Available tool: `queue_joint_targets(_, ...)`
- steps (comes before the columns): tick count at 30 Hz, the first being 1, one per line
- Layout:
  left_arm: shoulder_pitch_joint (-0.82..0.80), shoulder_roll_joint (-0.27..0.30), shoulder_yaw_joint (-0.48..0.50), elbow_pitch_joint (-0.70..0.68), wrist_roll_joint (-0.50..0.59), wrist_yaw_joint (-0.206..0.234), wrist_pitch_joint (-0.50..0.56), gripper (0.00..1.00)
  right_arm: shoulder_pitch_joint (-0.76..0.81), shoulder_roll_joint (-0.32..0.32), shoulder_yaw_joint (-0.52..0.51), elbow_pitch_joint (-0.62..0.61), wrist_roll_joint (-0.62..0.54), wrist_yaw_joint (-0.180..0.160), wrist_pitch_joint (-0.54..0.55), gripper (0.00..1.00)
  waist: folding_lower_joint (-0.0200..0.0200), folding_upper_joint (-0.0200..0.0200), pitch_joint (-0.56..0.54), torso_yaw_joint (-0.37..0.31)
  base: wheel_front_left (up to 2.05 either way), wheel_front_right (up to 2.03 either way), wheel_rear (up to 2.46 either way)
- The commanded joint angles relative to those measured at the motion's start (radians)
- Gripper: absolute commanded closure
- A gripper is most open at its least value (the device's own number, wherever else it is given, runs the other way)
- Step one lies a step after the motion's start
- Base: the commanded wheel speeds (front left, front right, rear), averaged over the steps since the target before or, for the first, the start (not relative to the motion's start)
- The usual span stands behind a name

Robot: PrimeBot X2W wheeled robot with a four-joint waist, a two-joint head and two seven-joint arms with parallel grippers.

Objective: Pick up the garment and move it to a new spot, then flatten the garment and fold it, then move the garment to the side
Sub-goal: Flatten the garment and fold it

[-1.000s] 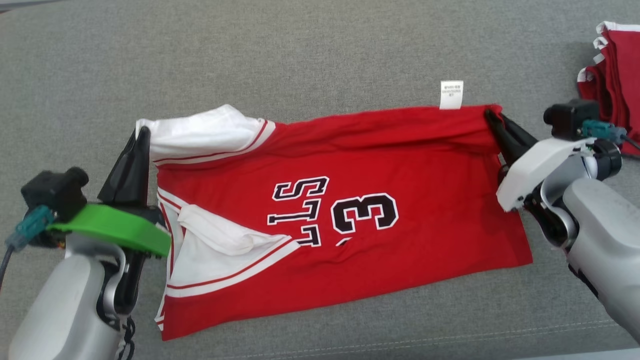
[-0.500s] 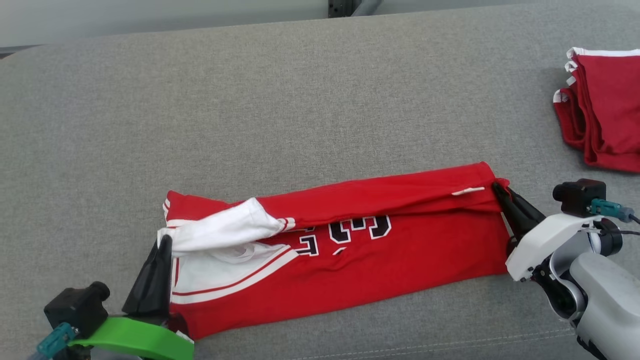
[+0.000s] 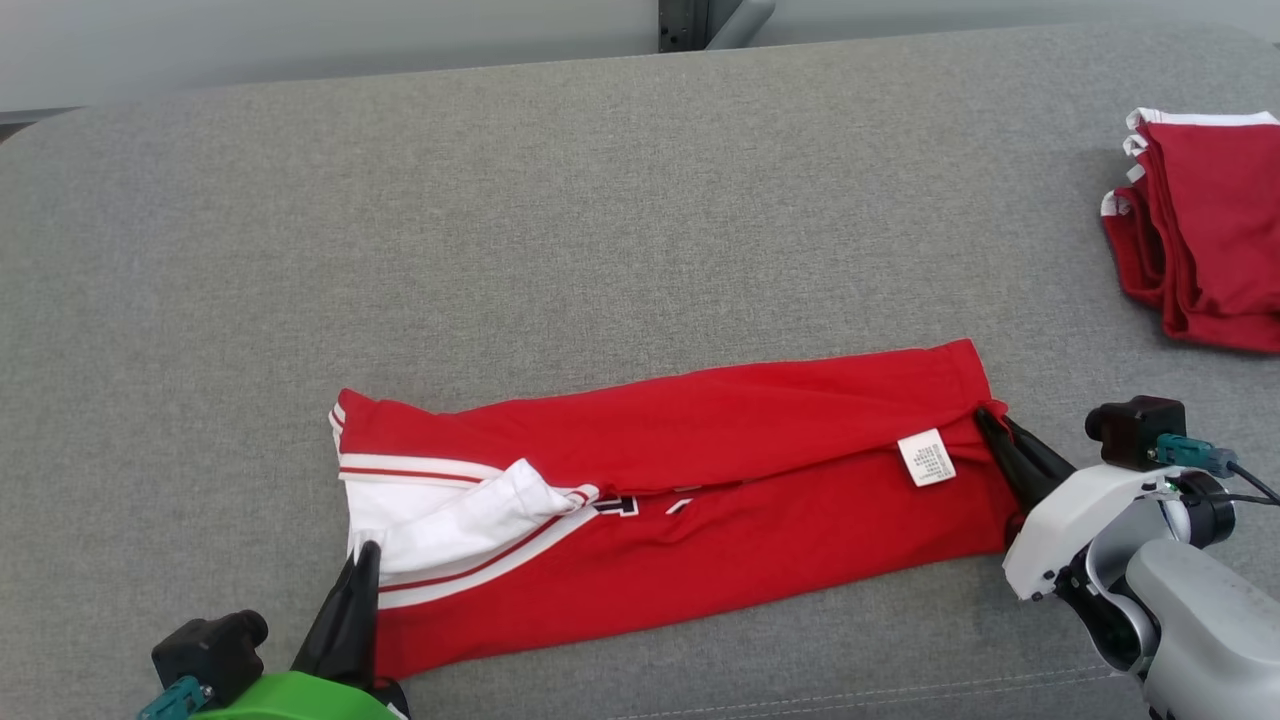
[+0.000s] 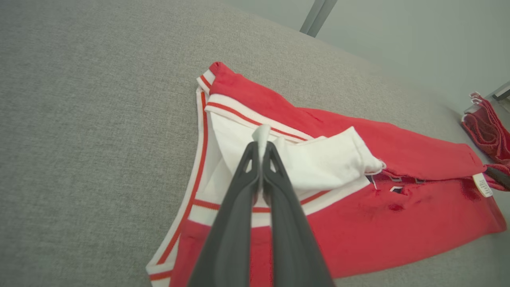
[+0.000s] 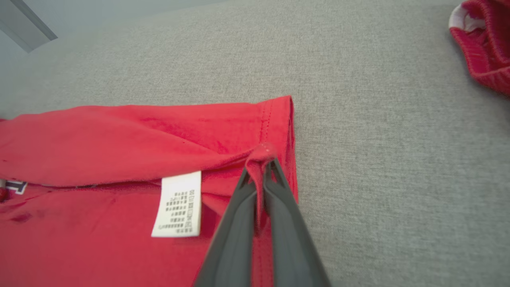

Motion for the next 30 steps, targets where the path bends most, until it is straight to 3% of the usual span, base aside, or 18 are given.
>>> queue_joint_targets(1, 0.011, -0.005, 0.002, 0.017, -0.002, -0.005, -0.001, 1.00, 0.010, -0.003, 0.002, 0.011, -0.016, -0.002, -0.005, 0.82, 0.0001, 0.0111, 0.000, 0.000, 0.00, 0.00, 0.00)
queue_joint_targets(2, 0.011, -0.007, 0.003, 0.029, -0.006, -0.006, -0.004, 1.00, 0.010, -0.001, 0.000, 0.013, -0.023, -0.002, -0.008, 0.66, 0.0001, 0.0111, -0.001, 0.000, 0.00, 0.00, 0.00)
queue_joint_targets(4, 0.015, -0.012, 0.006, 0.053, -0.014, -0.008, -0.011, 1.00, 0.018, 0.002, -0.006, 0.013, -0.037, -0.002, -0.015, 0.00, 0.0001, 0.0111, -0.002, -0.001, 0.00, 0.00, 0.00)
queue_joint_targets(5, 0.017, -0.014, 0.007, 0.063, -0.016, -0.011, -0.012, 1.00, 0.022, 0.001, -0.012, 0.011, -0.046, -0.002, -0.018, 0.00, 0.0001, 0.0111, -0.003, -0.002, 0.00, 0.00, 0.00)
queue_joint_targets(7, 0.022, -0.023, 0.011, 0.080, -0.030, -0.019, -0.017, 0.72, 0.033, 0.000, -0.018, -0.001, -0.070, -0.002, -0.022, 0.00, 0.0001, 0.0111, -0.007, -0.003, 0.00, 0.00, 0.00)
queue_joint_targets(9, 0.030, -0.022, 0.016, 0.094, -0.037, -0.024, -0.024, 0.58, 0.049, 0.003, -0.042, -0.021, -0.094, -0.002, -0.023, 0.00, 0.0001, 0.0111, -0.011, -0.004, 0.00, 0.00, 0.00)
queue_joint_targets(10, 0.035, -0.024, 0.020, 0.101, -0.044, -0.026, -0.026, 0.47, 0.062, 0.006, -0.058, -0.036, -0.107, -0.002, -0.023, 0.00, 0.0001, 0.0111, -0.012, -0.005, 0.00, 0.00, 0.00)
queue_joint_targets(11, 0.040, -0.025, 0.019, 0.106, -0.046, -0.032, -0.027, 0.20, 0.079, 0.008, -0.077, -0.055, -0.119, -0.002, -0.023, 0.00, 0.0001, 0.0111, -0.014, -0.006, 0.00, 0.00, 0.00)
queue_joint_targets(13, 0.056, -0.032, 0.011, 0.109, -0.063, -0.047, -0.021, 0.00, 0.125, 0.012, -0.119, -0.087, -0.139, -0.002, -0.023, 0.00, 0.0001, 0.0111, -0.019, -0.007, 0.00, 0.00, 0.00)
queue_joint_targets(17, 0.087, -0.026, -0.005, 0.105, -0.081, -0.071, -0.001, 0.00, 0.211, 0.022, -0.201, -0.138, -0.169, -0.002, -0.023, 0.00, 0.0001, 0.0111, -0.033, -0.009, 0.00, 0.00, 0.00)
queue_joint_targets(24, 0.083, -0.009, 0.041, 0.085, -0.056, -0.043, -0.041, 0.00, 0.350, 0.035, -0.355, -0.205, -0.220, -0.002, -0.024, 0.00, 0.0001, 0.0111, -0.073, -0.013, 0.00, 0.00, 0.00)
queue_joint_targets(30, 0.024, -0.021, 0.074, 0.033, 0.011, -0.018, -0.065, 0.00, 0.366, 0.058, -0.411, -0.230, -0.238, -0.002, -0.024, 0.00, 0.0001, 0.0111, -0.108, -0.006, 0.00, 0.00, 0.00)
